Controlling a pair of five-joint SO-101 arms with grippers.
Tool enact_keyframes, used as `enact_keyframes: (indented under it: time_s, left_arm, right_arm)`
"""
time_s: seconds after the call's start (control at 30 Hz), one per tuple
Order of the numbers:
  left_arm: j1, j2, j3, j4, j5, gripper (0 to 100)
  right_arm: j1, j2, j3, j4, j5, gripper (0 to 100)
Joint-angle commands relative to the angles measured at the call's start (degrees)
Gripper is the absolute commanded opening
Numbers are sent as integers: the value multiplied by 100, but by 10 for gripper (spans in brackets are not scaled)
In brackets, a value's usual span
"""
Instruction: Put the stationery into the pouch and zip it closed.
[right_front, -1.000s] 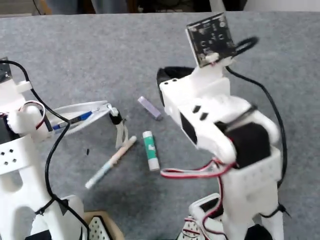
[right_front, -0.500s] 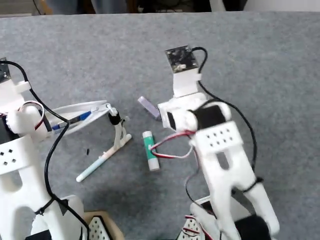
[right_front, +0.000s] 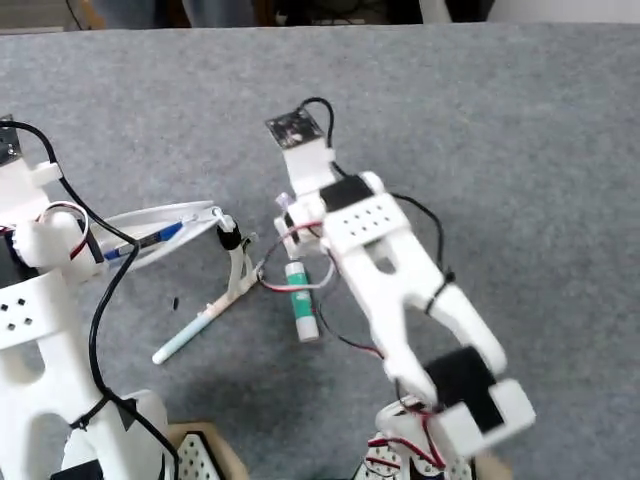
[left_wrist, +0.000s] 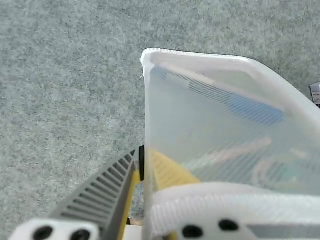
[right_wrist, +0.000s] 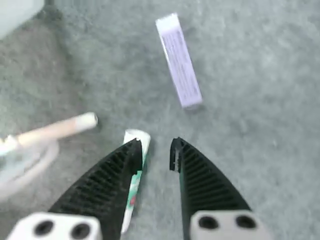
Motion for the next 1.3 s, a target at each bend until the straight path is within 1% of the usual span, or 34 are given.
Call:
enact_keyframes:
  time_s: [0.0,0.1,0.17,0.27,0.43,0.6,0.93,1.07,1.2,1.27]
  left_arm:
    - [-92,-26,-233,35,62,27]
    - [-92,-26,-224,35,62,27]
    - [-92,-26,-224,35,62,27]
    - [-92,-26,-224,35,62,27]
    - [-92,-26,-224,35,62,27]
    - [-92,-26,-224,35,62,27]
    - [-92,-26,-224,35,62,27]
    - [-92,-26,-224,35,62,27]
    - [-92,-26,-224,35,62,27]
    - [-92,-26,-224,35,62,27]
  right_arm:
    - [-88,558,-1015,-35,26,110]
    - [-79,1147,-1640,-35,35,113]
    - [-79,1499,-1982,-9,35,146]
    - [-79,2009,-2545,325,35,193]
    - [18,2932,-3662,571,53,188]
    - [53,3943,-5042,1160,589,188]
    - [264,5754,-7679,2338,651,188]
    - [273,6343,-8593,2840,1002,188]
    - [273,6853,-9437,3200,1081,186]
    - [273,7081,-9771,3297,1090,158]
